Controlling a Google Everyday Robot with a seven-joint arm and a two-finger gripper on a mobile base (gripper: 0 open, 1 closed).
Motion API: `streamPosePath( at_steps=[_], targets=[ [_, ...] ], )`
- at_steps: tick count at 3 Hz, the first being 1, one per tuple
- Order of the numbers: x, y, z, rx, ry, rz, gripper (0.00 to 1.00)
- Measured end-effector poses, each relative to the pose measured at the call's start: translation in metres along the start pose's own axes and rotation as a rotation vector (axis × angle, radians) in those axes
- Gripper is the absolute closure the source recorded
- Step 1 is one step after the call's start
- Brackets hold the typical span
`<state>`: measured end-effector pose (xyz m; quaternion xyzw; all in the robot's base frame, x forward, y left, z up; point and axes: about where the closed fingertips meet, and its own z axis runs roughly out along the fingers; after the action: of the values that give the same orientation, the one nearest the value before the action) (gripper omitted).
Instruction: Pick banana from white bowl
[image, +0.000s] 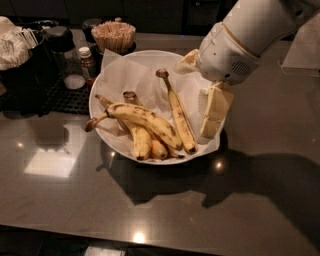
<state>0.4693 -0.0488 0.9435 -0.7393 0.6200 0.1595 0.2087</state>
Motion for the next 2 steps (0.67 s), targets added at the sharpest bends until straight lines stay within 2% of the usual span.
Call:
streamPosePath(
  at_steps=[2],
  targets=[
    [-0.036,0.009,0.039,-0.12,-0.016,-0.097,0.0]
  ],
)
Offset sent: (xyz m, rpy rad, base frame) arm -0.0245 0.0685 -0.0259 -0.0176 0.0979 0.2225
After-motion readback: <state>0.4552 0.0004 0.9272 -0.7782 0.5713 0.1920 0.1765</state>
